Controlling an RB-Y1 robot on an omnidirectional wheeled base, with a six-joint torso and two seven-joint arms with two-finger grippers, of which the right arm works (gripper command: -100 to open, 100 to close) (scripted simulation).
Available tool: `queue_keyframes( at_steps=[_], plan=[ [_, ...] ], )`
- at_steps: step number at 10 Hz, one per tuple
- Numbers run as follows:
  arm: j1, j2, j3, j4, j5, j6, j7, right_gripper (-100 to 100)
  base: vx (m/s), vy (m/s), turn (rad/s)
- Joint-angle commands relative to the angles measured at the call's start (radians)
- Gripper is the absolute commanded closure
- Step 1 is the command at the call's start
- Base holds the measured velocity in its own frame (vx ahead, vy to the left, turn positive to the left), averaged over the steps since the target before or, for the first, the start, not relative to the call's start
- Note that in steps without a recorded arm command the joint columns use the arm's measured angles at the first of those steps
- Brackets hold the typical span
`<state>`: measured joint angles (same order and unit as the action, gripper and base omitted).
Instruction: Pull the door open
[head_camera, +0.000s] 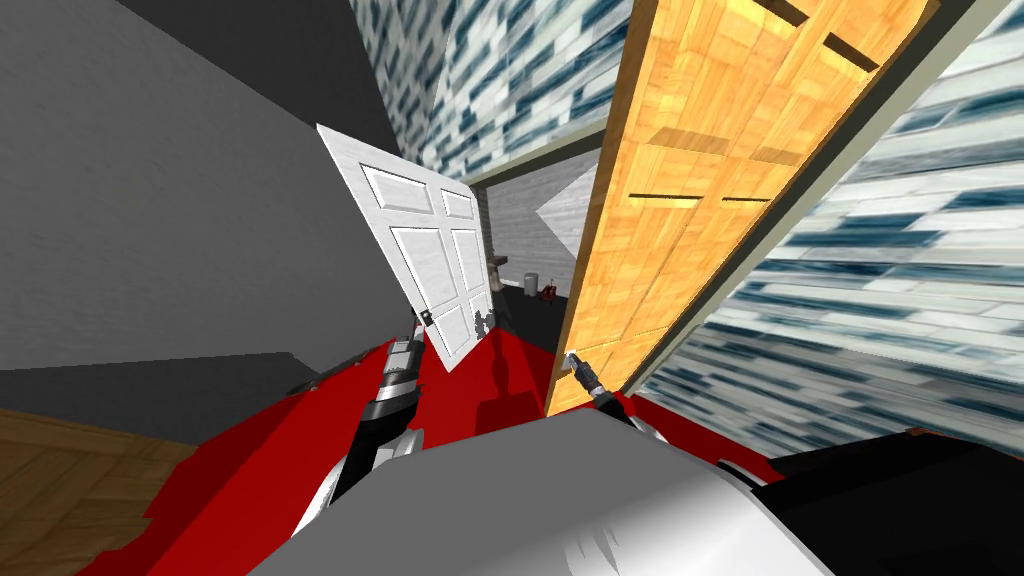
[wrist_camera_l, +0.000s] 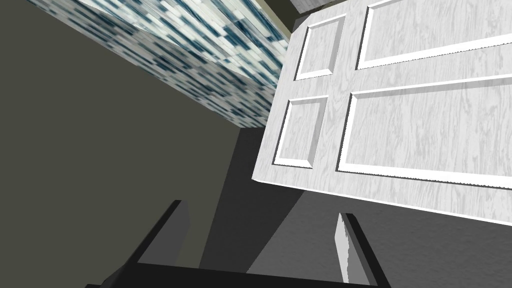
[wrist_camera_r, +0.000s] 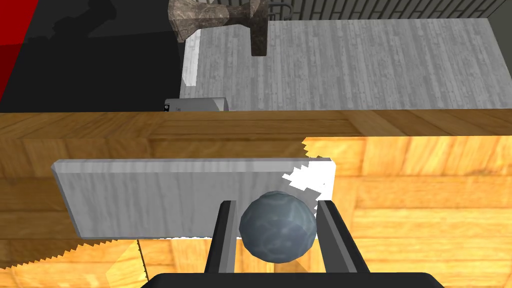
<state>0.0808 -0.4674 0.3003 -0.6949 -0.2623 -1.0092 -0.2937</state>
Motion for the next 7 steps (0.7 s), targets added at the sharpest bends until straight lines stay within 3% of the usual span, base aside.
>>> queue_keyframes(
  at_steps=[1,7],
  plan=[
    [0.016,-0.017,0.016,0.005,-0.002,-0.032,-0.011,100,-0.133,-0.042,0.152],
    [0.068,-0.073,0.071,0.023,-0.009,-0.140,-0.048,100,-0.182,-0.068,0.125]
  ],
)
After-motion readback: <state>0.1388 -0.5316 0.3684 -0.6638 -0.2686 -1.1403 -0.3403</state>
